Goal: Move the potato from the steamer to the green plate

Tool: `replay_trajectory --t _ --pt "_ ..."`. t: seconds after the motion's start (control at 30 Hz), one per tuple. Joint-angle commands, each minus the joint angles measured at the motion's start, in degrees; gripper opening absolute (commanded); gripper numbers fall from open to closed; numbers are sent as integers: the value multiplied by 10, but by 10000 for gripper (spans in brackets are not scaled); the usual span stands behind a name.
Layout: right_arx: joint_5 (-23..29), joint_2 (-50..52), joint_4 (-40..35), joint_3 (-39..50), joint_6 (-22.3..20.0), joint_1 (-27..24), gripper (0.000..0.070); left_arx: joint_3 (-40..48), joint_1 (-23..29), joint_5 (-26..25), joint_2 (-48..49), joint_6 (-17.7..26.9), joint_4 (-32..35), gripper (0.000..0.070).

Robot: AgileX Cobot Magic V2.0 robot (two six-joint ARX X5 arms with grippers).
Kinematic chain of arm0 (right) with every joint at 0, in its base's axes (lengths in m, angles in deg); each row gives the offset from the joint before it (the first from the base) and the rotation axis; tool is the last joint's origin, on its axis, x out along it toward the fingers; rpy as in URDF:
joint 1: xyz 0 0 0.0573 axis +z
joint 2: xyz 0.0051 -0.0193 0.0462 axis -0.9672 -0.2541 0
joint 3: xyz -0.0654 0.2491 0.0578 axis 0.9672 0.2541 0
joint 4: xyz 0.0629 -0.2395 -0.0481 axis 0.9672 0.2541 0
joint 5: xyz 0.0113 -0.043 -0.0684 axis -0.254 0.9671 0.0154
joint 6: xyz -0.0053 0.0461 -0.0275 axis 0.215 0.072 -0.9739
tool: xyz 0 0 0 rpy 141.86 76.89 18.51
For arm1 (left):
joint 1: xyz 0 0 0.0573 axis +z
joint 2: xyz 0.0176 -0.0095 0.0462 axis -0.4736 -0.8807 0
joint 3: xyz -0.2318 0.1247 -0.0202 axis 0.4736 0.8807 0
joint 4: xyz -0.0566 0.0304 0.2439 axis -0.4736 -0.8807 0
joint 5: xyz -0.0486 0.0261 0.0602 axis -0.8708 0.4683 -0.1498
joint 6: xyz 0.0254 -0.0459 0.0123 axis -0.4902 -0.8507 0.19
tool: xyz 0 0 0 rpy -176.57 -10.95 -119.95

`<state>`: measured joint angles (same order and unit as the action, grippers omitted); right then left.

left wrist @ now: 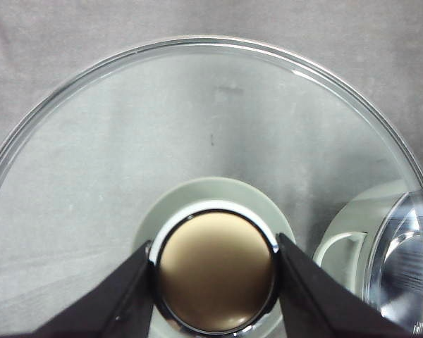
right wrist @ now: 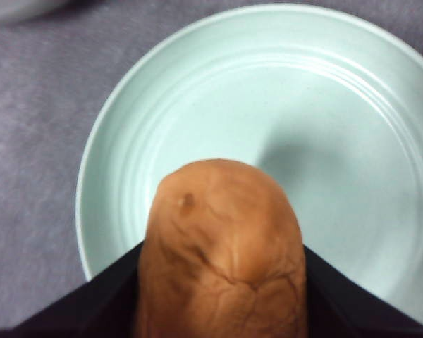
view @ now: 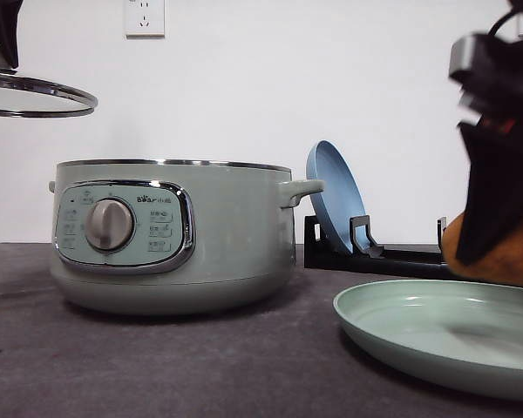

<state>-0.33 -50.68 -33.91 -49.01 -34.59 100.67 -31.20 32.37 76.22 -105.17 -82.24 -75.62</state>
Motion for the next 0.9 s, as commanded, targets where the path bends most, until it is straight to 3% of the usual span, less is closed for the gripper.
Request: replay_trajectory --t 0.0,0.27,0.6,0.87 --pt "0 -21 -18 -2 8 2 239 -17 0 0 5 -1 16 0" --pt "0 -97 -84 -2 7 2 239 -15 0 0 5 -1 16 0" --pt "1 -138 -90 -2 8 2 248 -13 0 0 4 -1 16 0" --pt "2 -133 -69 -24 5 2 588 -13 0 0 4 -1 16 0"
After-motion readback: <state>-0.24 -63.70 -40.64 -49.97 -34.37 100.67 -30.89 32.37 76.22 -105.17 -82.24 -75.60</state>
